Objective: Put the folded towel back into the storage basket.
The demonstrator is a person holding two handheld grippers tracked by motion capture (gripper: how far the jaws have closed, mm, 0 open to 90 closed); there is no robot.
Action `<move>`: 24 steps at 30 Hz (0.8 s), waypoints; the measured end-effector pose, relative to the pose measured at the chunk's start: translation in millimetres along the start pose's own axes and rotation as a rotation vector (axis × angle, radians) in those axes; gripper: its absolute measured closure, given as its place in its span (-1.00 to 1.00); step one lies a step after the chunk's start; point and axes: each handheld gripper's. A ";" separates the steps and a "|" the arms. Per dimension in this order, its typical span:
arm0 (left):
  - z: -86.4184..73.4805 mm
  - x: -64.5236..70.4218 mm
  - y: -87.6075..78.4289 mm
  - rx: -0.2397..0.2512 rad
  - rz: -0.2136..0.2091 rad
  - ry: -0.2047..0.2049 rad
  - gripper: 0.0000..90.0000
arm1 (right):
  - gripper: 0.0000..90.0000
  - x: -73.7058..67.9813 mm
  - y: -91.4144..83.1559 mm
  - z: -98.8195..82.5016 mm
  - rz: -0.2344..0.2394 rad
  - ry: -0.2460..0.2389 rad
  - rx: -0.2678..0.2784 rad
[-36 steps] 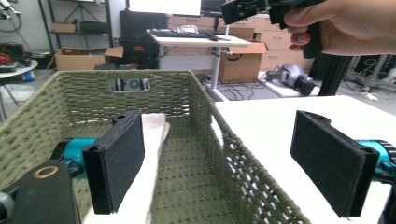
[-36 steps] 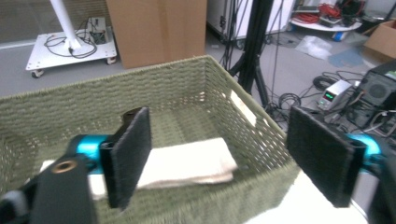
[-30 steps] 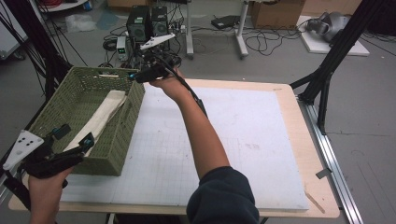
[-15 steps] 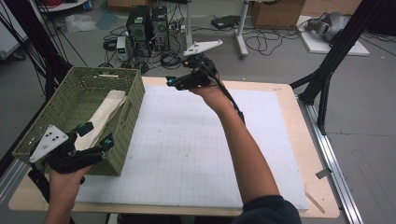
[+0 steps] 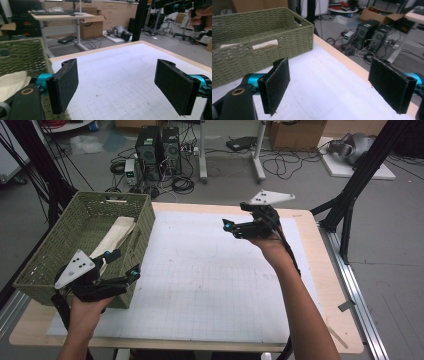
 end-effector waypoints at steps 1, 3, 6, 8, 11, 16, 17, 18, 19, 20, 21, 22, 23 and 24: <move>0.5 1.9 2.2 0.000 -0.011 0.006 -0.56 | -0.64 0.9 -5.8 -5.5 -0.011 0.010 0.002; 0.6 5.0 5.9 -0.002 -0.027 0.011 -0.56 | -0.64 1.9 -17.0 -17.0 -0.033 0.022 -0.002; -0.1 10.4 13.3 -0.011 -0.053 0.021 -0.56 | -0.64 2.1 -33.5 -34.0 -0.059 0.023 -0.006; -0.9 13.3 18.6 -0.016 -0.071 0.028 -0.55 | -0.64 1.9 -45.0 -44.8 -0.079 0.021 -0.004; -1.8 17.2 25.9 -0.016 -0.094 0.030 -0.55 | -0.64 1.3 -61.5 -61.3 -0.103 0.048 0.007; -3.4 22.5 36.1 -0.017 -0.131 0.033 -0.55 | -0.64 0.1 -84.1 -93.3 -0.154 0.093 0.028; -3.9 23.9 38.6 -0.020 -0.141 0.035 -0.55 | -0.64 -0.1 -86.8 -97.8 -0.166 0.095 0.028; -4.4 25.5 41.0 -0.021 -0.149 0.038 -0.55 | -0.64 -0.9 -90.3 -103.3 -0.179 0.097 0.026; -4.9 27.4 43.4 -0.022 -0.160 0.038 -0.55 | -0.64 -2.4 -94.0 -108.6 -0.191 0.097 0.022; -5.3 29.4 45.6 -0.022 -0.171 0.039 -0.55 | -0.64 -4.2 -97.8 -113.6 -0.207 0.096 0.024; -5.7 31.4 47.8 -0.020 -0.180 0.040 -0.55 | -0.64 -6.2 -101.5 -118.6 -0.215 0.102 0.027; -6.0 33.4 50.0 -0.019 -0.191 0.038 -0.55 | -0.64 -8.3 -105.3 -123.5 -0.229 0.100 0.025; -6.3 35.1 52.2 -0.019 -0.197 0.039 -0.55 | -0.64 -11.1 -109.2 -128.7 -0.243 0.101 0.020; -6.8 37.0 55.0 -0.018 -0.201 0.040 -0.55 | -0.64 -13.6 -112.8 -134.4 -0.255 0.101 0.023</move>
Point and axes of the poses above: each handheld gripper's, and its own axes: y roughly forward along the jaws, z roughly out of its top, x roughly to its right, and after that the axes turned 4 degrees about z, right-handed
